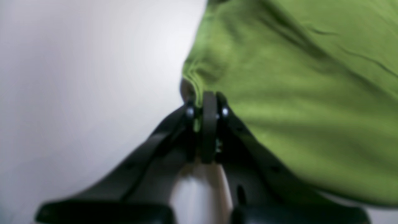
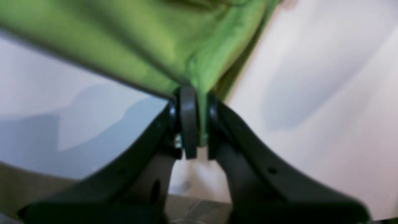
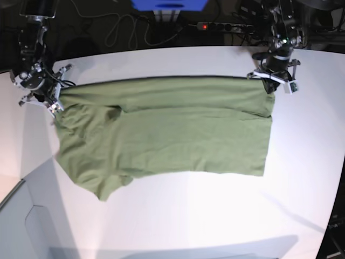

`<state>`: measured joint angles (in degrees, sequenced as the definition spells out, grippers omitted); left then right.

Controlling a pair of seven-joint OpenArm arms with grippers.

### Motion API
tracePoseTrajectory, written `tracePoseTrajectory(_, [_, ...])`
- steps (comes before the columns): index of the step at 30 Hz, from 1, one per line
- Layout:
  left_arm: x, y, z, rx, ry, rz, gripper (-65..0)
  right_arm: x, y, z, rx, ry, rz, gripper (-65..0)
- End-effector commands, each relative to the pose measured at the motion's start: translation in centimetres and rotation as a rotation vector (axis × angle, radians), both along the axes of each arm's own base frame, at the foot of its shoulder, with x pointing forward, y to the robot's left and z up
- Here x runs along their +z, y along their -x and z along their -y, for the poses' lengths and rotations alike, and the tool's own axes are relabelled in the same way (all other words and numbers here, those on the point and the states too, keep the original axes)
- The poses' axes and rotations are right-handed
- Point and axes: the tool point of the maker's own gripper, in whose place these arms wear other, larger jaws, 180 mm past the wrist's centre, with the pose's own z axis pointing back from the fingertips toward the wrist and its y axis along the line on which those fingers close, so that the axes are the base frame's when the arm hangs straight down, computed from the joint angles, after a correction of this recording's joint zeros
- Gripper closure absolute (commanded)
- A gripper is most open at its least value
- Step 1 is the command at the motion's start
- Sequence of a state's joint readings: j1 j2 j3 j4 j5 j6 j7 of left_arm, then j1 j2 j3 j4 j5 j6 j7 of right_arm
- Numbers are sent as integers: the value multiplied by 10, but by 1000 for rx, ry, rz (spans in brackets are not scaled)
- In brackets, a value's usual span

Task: Fold the T-shirt properly
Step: 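Drag the grasped shirt edge back toward the robot with both grippers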

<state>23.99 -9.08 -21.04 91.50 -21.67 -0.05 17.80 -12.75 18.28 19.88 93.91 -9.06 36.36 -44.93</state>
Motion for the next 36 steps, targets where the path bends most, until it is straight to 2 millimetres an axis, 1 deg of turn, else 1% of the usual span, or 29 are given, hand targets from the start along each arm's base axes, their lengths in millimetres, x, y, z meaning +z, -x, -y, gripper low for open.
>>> tracePoseTrajectory(1, [1, 5, 0, 8, -1, -8, 0, 8, -5, 4, 19, 13, 26, -1])
tracePoseTrajectory(4, [2, 19, 5, 3, 1, -22, 0, 3, 7, 3, 28, 3, 9, -1])
tracePoseTrajectory(9, [14, 35, 17, -11, -2, -19, 0, -3, 20, 3, 32, 3, -20, -1])
tracePoseTrajectory(13, [19, 44, 20, -20, -7, -26, 0, 15, 24, 7, 30, 30, 22, -1])
tracePoseTrajectory(16, [19, 46, 19, -21, -9, -29, 0, 23, 26, 3, 49, 43, 37, -1])
tracePoseTrajectory(18, [19, 48, 19, -22, -11, -34, 0, 23, 31, 2, 54, 45, 31, -1])
tracePoseTrajectory(23, [14, 59, 19, -21, -10, -64, 0, 18, 39, -2, 47, 32, 12, -1])
tracePoseTrajectory(30, [12, 64, 19, -21, -10, -76, 0, 7, 63, -6, 44, 23, -45, -1])
tracePoseTrajectory(32, [13, 64, 18, -24, -14, -76, 0, 5, 70, -5, 43, 23, -60, -1])
tracePoseTrajectory(36, [12, 65, 18, -24, -14, -80, 0, 6, 76, 4, -4, 26, -58, -1])
